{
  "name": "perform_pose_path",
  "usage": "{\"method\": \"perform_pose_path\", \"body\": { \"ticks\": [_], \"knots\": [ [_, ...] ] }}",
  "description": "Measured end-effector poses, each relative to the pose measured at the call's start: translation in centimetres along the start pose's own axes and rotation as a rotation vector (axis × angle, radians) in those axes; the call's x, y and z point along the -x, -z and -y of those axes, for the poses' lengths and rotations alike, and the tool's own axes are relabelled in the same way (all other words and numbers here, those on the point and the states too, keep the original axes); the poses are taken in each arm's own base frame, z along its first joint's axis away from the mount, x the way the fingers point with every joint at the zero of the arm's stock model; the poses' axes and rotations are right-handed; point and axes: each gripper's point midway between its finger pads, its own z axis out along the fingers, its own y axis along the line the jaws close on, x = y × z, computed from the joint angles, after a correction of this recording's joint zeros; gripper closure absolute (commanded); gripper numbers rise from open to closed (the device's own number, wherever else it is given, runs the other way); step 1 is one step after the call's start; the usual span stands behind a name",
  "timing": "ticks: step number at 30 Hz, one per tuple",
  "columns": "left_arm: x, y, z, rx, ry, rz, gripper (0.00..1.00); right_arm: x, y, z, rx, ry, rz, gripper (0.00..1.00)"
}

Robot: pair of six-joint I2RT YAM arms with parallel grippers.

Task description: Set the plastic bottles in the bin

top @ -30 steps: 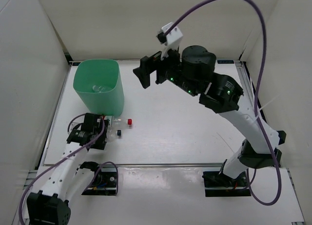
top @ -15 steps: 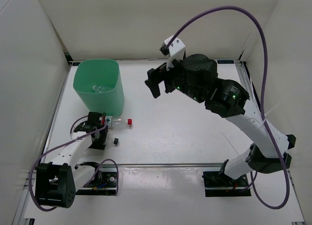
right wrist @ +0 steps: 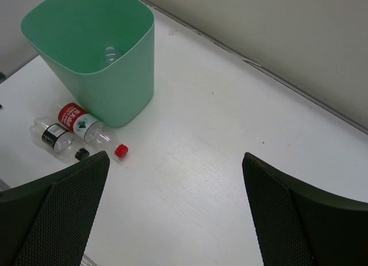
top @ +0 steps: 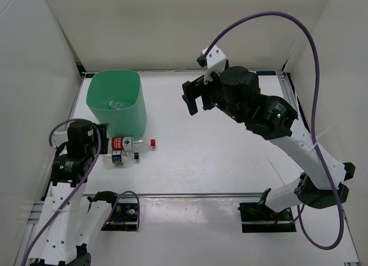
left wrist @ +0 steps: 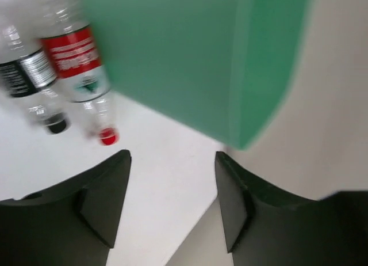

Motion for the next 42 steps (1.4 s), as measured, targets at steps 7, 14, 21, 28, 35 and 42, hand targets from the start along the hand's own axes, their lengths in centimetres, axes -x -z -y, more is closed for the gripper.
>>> {"method": "perform_pose_path", "body": {
  "ticks": [7, 14, 21, 28, 35, 42],
  "knots": [
    [1.6, 0.7, 2.6, -0.043, -0.090, 0.071, 0.00, -0.1, -0.1, -0.2, 0.010, -0.018, -0.003, 0.00],
    [-1.5, -4.7, -7.6, 0.097, -0.111, -0.002, 0.00, -0.8, -0.2, -0.5, 0.019, -0.037, -0.028, 0.00],
    [-2.5, -8.1, -11.6, 0.099, -0.134, 0.000, 0.00, -1.9, -0.1, -0.8, 0.028, -0.041, -0.067, 0.00],
    [-2.9, -11.8, -15.4, 0.201, -0.199, 0.006, 0.00, -2.3, -0.1, -1.1, 0.049, -0.036, -0.082, 0.00],
    [-2.3, -13.6, -16.0, 0.230, -0.191, 0.034, 0.00, -2.3, -0.8, -1.7, 0.069, -0.013, -0.095, 0.00],
    [-1.6, -14.4, -16.3, 0.237, -0.156, 0.049, 0.30, -2.6, -0.8, -2.0, 0.086, -0.004, -0.106, 0.00]
  ]
}}
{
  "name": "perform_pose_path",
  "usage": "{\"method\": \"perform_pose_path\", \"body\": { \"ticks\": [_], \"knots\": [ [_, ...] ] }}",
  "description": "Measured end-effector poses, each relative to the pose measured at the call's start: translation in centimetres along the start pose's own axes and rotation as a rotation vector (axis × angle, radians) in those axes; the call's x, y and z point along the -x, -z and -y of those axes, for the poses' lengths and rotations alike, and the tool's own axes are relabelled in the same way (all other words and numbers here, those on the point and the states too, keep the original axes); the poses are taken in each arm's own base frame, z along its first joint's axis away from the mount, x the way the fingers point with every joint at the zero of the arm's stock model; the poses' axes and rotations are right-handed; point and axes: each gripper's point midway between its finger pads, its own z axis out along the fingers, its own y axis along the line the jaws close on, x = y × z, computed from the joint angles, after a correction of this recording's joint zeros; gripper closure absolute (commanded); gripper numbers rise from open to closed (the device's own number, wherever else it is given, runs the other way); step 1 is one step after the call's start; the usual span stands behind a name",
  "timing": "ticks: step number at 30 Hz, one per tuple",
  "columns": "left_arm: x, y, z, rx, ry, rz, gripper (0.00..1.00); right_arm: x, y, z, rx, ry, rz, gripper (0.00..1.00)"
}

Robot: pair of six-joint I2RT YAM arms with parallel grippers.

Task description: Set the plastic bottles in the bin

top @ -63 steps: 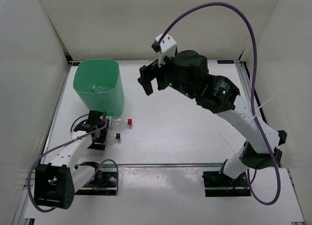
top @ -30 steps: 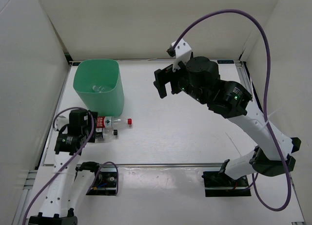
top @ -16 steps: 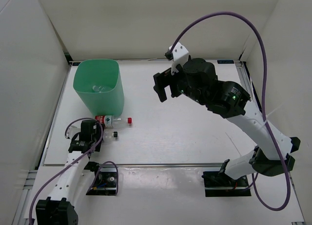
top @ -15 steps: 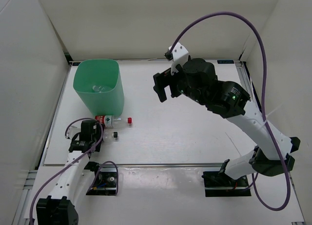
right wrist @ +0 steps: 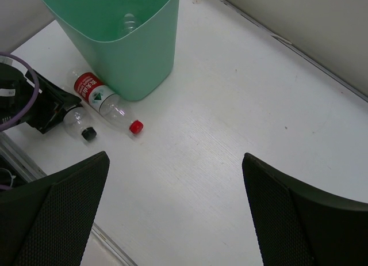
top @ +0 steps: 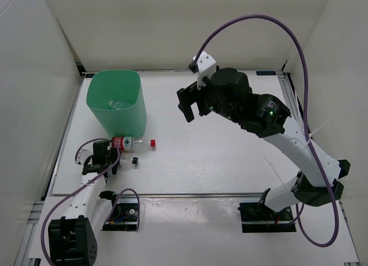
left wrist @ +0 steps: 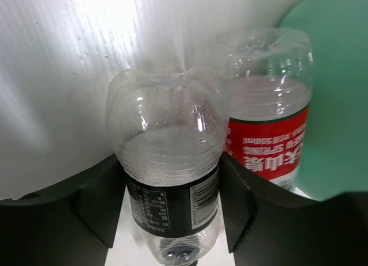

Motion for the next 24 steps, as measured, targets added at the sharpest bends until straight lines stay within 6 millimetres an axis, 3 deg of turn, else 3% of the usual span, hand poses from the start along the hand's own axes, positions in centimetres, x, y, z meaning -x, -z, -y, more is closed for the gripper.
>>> {"method": "perform_pose_path", "body": {
  "ticks": [8, 14, 17, 24],
  "knots": [
    [-0.3, 0.4, -0.1, -0.061, 0.006, -0.041, 0.52, -0.3, 0.0, -0.3, 0.020, 0.004, -0.013, 0.00],
    [-0.3, 4.2, 0.2, -0.086, 0.034, -0.094, 0.54, -0.7, -0.3, -0.3, 0.014, 0.007, -0.025, 0.00],
    [1.9, 8.3, 2.9, -0.157, 0.061, -0.049, 0.57, -1.2, -0.6, -0.2, 0.003, 0.012, -0.040, 0.00],
    [9.8, 20.0, 13.5, -0.458, 0.033, 0.165, 0.57, -1.8, -1.1, 0.3, -0.029, 0.004, -0.057, 0.00]
  ]
}}
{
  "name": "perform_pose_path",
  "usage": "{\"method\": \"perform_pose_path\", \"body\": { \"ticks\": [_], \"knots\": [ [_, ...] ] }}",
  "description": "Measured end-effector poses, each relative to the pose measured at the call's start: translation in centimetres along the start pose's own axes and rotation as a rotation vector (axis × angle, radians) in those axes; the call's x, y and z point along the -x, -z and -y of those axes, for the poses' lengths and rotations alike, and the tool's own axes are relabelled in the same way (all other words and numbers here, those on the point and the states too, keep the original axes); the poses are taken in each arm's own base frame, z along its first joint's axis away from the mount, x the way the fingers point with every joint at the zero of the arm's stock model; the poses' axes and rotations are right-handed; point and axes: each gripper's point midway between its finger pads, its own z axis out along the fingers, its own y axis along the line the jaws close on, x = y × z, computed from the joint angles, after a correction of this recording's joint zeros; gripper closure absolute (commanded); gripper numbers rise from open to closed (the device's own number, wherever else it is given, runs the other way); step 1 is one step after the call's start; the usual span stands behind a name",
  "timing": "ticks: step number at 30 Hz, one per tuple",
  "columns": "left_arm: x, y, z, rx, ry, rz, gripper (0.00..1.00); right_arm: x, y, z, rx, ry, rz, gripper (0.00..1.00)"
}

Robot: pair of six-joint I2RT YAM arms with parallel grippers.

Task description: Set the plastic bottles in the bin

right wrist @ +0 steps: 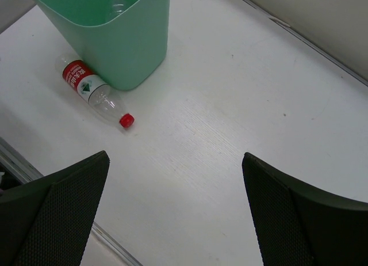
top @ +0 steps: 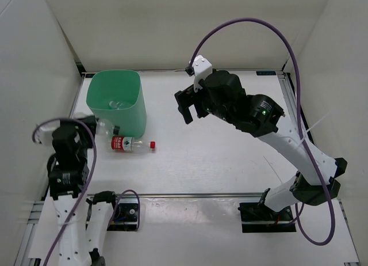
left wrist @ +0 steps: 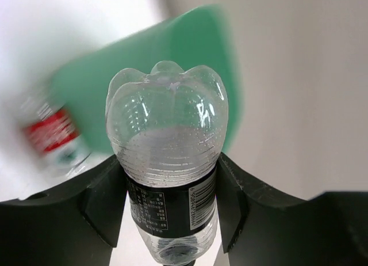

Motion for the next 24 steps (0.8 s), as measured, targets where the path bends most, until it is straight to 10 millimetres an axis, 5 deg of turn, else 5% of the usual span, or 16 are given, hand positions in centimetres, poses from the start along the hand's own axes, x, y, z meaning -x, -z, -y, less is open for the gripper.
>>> {"method": "perform_pose_path", "body": {
  "ticks": [5, 7, 10, 13, 15, 20, 24],
  "knots": [
    [6.0, -0.5, 12.7, -0.185, -0.116, 0.145, 0.61, 0.3, -0.2, 0.7, -0.019, -0.036, 0.011, 0.00],
    [7.0, -2.4, 15.3, -0.200, -0.164, 0.180, 0.61, 0.5, -0.4, 1.0, -0.025, -0.057, 0.019, 0.00],
    [6.6, -7.0, 16.7, -0.157, -0.256, 0.178, 0.49, 0.5, -0.7, 1.3, -0.030, -0.075, 0.022, 0.00],
    [3.9, -12.1, 15.7, -0.073, -0.363, 0.130, 0.01, 0.2, -0.9, 1.2, -0.029, -0.082, 0.019, 0.00],
    [2.2, -13.8, 14.4, -0.016, -0.408, 0.097, 0.01, -0.2, -1.0, 1.2, -0.031, -0.083, 0.011, 0.00],
    [3.9, -10.8, 16.1, -0.053, -0.420, 0.168, 0.01, -2.0, -0.2, 1.9, -0.049, -0.104, -0.011, 0.00],
    [7.7, -3.1, 18.1, -0.211, -0.297, 0.278, 0.01, -3.1, 1.1, 2.9, -0.070, -0.142, -0.011, 0.00]
  ]
}}
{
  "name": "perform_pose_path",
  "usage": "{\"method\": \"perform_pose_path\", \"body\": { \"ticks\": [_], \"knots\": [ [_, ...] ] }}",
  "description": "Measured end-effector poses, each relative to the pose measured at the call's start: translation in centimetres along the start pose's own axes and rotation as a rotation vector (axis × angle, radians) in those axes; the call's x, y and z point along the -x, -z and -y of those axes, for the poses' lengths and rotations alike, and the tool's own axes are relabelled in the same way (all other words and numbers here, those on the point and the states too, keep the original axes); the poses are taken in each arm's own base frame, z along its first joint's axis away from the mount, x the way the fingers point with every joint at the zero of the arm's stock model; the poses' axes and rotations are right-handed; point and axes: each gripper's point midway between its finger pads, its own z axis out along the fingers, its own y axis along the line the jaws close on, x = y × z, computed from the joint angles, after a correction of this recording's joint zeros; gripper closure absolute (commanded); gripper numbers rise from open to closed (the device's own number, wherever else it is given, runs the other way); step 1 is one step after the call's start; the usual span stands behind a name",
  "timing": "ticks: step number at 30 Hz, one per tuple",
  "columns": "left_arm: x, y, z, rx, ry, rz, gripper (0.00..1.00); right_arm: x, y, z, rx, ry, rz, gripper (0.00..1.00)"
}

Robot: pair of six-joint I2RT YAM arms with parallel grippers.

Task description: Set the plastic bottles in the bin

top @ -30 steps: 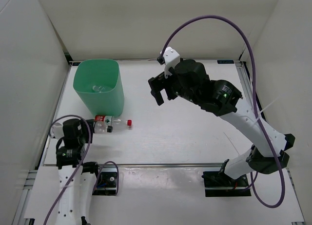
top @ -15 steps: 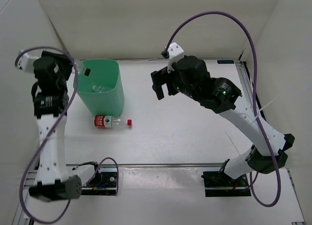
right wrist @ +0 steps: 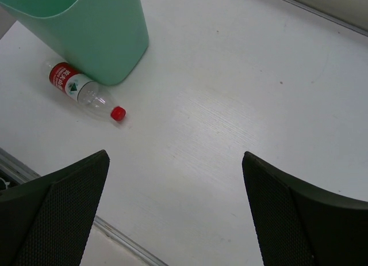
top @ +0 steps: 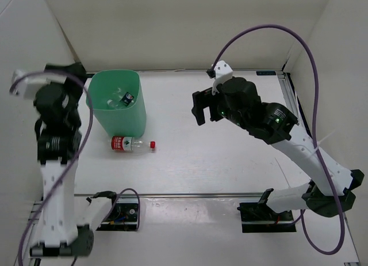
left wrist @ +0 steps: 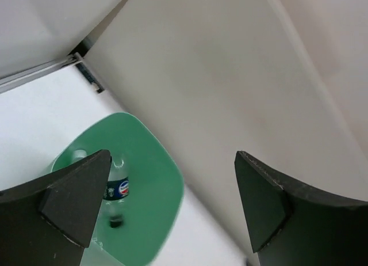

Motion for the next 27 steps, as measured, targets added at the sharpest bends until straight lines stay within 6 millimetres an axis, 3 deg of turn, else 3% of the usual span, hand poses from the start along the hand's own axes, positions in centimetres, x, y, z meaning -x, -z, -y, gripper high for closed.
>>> {"method": "perform_pose_path", "body": {
  "ticks": [3, 4, 6, 8, 12, 14, 17, 22, 27],
  "knots": [
    [1.2, 5.9, -2.5, -0.055, 0.147, 0.036, 0.01, -0.5, 0.6, 0.8, -0.012, -0.026, 0.004, 0.00],
    [0.5, 8.0, -4.2, -0.060, 0.212, 0.025, 0.01, -0.7, 0.7, 1.0, -0.013, -0.032, 0.001, 0.00],
    [-1.8, 9.3, -6.7, -0.033, 0.270, -0.021, 0.01, -0.9, 0.6, 1.2, -0.014, -0.042, -0.003, 0.00],
    [-6.4, 8.8, -9.9, 0.018, 0.304, -0.106, 0.01, -1.3, 0.4, 1.1, -0.005, -0.046, -0.011, 0.00],
    [-19.9, 7.8, -20.4, 0.298, 0.282, -0.371, 0.01, -2.2, -0.2, 0.8, 0.017, -0.046, -0.038, 0.00],
    [-24.2, 8.6, -24.4, 0.415, 0.275, -0.465, 0.01, -2.8, -0.4, 0.7, 0.027, -0.048, -0.054, 0.00],
    [-26.7, 8.9, -26.2, 0.472, 0.309, -0.515, 0.01, -3.3, -0.7, 0.9, 0.035, -0.054, -0.071, 0.00],
    [-27.5, 7.6, -25.8, 0.422, 0.391, -0.495, 0.01, -3.6, -0.9, 1.1, 0.048, -0.063, -0.084, 0.00],
    [-28.8, 6.6, -27.2, 0.441, 0.412, -0.506, 0.01, -3.6, -0.8, 1.2, 0.061, -0.071, -0.089, 0.00]
  ]
}}
